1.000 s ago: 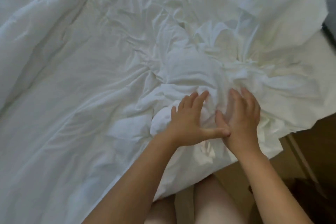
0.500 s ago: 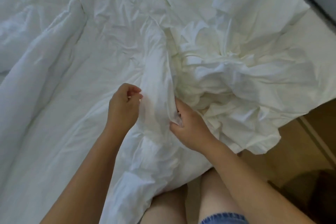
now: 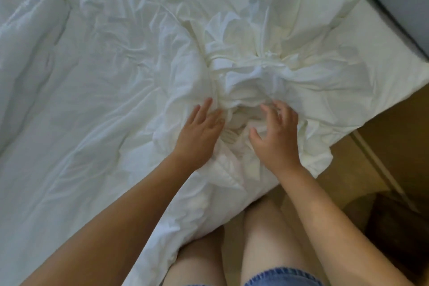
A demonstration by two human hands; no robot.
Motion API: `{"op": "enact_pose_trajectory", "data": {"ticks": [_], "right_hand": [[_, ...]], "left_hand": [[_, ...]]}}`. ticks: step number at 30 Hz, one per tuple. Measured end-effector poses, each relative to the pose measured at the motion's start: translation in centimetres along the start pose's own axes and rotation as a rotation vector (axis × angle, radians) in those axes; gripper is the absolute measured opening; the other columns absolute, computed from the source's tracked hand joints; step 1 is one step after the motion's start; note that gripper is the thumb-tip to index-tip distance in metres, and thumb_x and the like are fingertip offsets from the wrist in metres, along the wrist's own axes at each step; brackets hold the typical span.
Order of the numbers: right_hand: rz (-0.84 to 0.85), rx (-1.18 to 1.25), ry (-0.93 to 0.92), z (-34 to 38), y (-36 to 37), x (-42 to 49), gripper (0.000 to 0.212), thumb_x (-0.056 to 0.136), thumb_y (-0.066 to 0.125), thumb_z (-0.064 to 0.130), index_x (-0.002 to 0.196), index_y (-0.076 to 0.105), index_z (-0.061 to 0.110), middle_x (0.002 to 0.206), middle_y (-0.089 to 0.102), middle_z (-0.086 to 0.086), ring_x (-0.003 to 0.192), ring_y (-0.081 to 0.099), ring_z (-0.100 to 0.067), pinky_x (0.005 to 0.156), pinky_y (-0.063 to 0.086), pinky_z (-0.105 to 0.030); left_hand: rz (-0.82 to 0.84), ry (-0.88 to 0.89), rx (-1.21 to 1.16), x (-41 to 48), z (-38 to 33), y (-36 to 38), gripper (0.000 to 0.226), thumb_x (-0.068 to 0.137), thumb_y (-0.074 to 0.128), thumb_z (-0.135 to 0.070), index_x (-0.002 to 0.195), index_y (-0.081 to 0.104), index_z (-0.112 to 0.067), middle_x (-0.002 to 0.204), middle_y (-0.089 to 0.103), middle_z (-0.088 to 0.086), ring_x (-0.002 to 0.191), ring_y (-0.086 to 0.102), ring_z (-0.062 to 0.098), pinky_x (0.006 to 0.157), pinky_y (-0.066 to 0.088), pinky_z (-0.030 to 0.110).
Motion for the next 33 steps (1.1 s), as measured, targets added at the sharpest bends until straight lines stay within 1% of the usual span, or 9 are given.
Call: {"op": "enact_pose_trajectory", "data": {"ticks": [2,6,9,13,16,19,27,30,33], "right_hand": [[-0.037,-0.156,-0.022,-1.9,-0.9,1.5,0.062,0.068,0.077,0.009,0.124,0.054,-0.004,0.128,0.046,-0.033,0.120,0.043,-0.050,0.100,0.035,-0.056],[0.173,-0.313,0.076,-6.2,-1.2,4.0,0.092,0.076,0.074,0.028,0.150,0.021,0.016,0.155,0.012,-0.021,0.143,0.007,-0.041,0.112,0.010,-0.057],[0.229,-0.346,0.043,-8.1,-1.6,5.5,0.094,0.080,0.068,0.037,0.152,0.010,0.020,0.158,0.006,-0.015,0.145,0.000,-0.033,0.113,0.001,-0.055],[0.302,-0.278,-0.009,-9.8,-2.4,7.2,0.089,0.077,0.067,0.047,0.147,0.024,0.013,0.146,0.035,-0.012,0.139,0.025,-0.029,0.111,-0.003,-0.053],[0.342,-0.246,-0.192,-9.7,-3.1,7.8,0.061,0.076,0.071,0.038,0.124,0.052,0.005,0.115,0.057,-0.013,0.110,0.053,-0.032,0.112,0.012,-0.055],[0.453,-0.086,-0.263,-9.6,-3.8,8.7,0.049,0.076,0.072,0.031,0.111,0.057,0.000,0.101,0.059,-0.014,0.095,0.056,-0.033,0.098,0.037,-0.044],[0.503,0.296,-0.236,-7.9,-5.7,10.2,0.048,0.075,0.069,0.046,0.105,0.049,0.014,0.092,0.045,0.011,0.082,0.044,-0.008,0.061,0.037,-0.025],[0.477,0.506,-0.093,-8.5,-6.6,11.7,0.049,0.074,0.056,0.053,0.106,0.050,0.016,0.103,0.041,0.007,0.094,0.042,-0.009,0.077,0.040,-0.018],[0.418,0.456,0.080,-9.7,-6.4,13.8,0.063,0.076,0.054,0.052,0.122,0.048,0.010,0.120,0.045,-0.002,0.112,0.039,-0.016,0.099,0.038,-0.034]], "left_hand": [[0.299,0.059,-0.044,1.9,-1.6,1.8,0.039,0.077,0.055,-0.002,0.115,0.064,-0.006,0.115,0.066,0.013,0.128,0.047,0.033,0.114,0.022,0.039],[0.485,-0.356,-0.564,6.2,-4.1,3.1,0.045,0.086,0.053,-0.052,0.118,0.060,-0.021,0.112,0.066,-0.001,0.107,0.058,0.019,0.084,0.038,0.025],[0.446,-0.691,-1.193,8.3,-6.0,3.4,0.039,0.072,0.064,-0.067,0.101,0.062,-0.041,0.091,0.062,-0.025,0.085,0.058,-0.005,0.066,0.040,0.010],[0.264,-0.912,-1.594,10.7,-8.8,4.0,0.035,0.076,0.072,-0.051,0.106,0.065,-0.035,0.104,0.068,-0.018,0.096,0.064,-0.002,0.077,0.052,0.015],[-0.074,-1.123,-1.651,12.1,-10.1,3.5,0.039,0.078,0.075,-0.031,0.113,0.065,-0.017,0.106,0.071,-0.003,0.097,0.067,0.007,0.084,0.054,0.024],[-0.333,-1.315,-1.677,12.8,-10.5,3.0,0.037,0.075,0.077,-0.016,0.109,0.065,-0.006,0.098,0.072,0.004,0.090,0.070,0.013,0.074,0.055,0.024],[-0.413,-1.485,-1.831,14.2,-8.6,0.9,0.009,0.075,0.071,-0.012,0.081,0.068,-0.007,0.074,0.070,0.006,0.072,0.069,0.023,0.065,0.056,0.031],[-0.308,-1.508,-1.728,13.8,-8.0,0.7,0.006,0.072,0.062,-0.009,0.078,0.063,-0.010,0.063,0.062,0.002,0.060,0.062,0.018,0.053,0.050,0.024],[-0.322,-1.514,-1.702,13.5,-7.8,0.6,0.016,0.069,0.062,-0.008,0.085,0.065,-0.011,0.064,0.066,-0.002,0.057,0.063,0.013,0.048,0.048,0.021]]}}
Point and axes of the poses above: each hand's wrist, its own x-axis towards the middle knuckle, its own y-axis out of the palm, z = x × y, the point moved 4 cm from there along x, towards the middle knuckle
